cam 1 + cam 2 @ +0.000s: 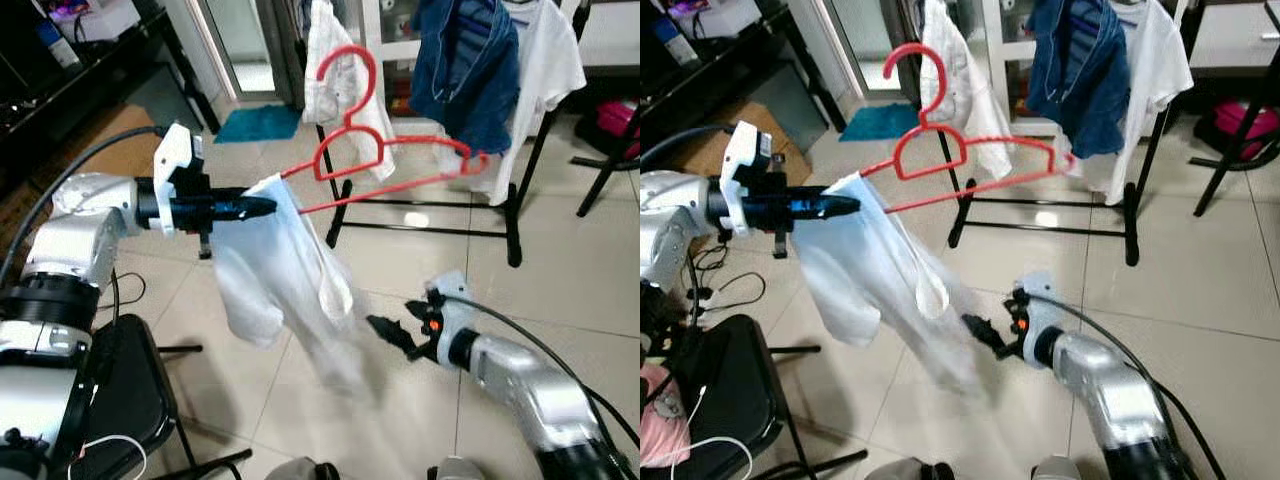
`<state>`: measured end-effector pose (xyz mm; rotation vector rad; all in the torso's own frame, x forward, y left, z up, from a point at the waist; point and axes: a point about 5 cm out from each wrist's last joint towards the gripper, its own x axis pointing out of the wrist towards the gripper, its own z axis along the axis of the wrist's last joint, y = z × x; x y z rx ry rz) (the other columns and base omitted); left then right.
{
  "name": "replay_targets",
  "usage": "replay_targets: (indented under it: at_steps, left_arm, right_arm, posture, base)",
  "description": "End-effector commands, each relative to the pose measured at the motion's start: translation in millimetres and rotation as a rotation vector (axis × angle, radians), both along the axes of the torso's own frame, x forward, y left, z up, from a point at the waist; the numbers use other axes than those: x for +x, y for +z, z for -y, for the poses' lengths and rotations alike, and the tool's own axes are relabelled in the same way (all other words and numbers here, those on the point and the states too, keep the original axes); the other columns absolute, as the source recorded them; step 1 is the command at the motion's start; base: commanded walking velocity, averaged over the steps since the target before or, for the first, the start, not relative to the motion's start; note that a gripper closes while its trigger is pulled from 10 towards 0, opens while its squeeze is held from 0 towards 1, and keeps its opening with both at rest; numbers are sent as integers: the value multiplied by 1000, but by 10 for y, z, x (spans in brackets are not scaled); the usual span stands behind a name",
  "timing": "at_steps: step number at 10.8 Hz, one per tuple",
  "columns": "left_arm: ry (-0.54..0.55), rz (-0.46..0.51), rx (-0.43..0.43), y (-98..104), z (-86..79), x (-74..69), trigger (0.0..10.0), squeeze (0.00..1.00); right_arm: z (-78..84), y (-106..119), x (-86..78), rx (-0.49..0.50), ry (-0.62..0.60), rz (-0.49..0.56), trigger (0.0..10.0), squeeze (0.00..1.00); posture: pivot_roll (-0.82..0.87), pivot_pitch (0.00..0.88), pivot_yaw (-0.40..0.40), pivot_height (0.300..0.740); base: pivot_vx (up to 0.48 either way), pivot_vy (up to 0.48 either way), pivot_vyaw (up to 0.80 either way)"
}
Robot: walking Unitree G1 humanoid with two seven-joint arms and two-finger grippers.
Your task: Hang hanger
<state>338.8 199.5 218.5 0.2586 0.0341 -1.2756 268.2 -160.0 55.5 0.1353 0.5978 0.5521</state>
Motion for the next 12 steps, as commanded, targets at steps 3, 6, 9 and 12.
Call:
replay_targets:
  at_steps: [3,6,9,12]
  left_arm:
    - [16,23,0,53,-1,-15,0,0]
    - [49,42,40,4,70,-18,0,0]
    - [66,54,29,-7,146,-26,0,0]
    - [76,57,30,-12,162,-28,0,0]
  right_arm:
    - [-188,20,1,106,60,-45,10000,0]
    - [-213,102,115,164,18,-26,10000,0]
    - [-299,218,161,198,39,28,10000,1000]
    - [-340,277,200,251,6,50,10000,1000]
  posture:
    - [-64,114,272,740]
    - [-65,120,271,740]
    - [-65,119,272,740]
    - [-64,118,272,740]
  base:
    - [0,0,0]
    - [0,0,0]
    - [0,0,0]
    - [0,0,0]
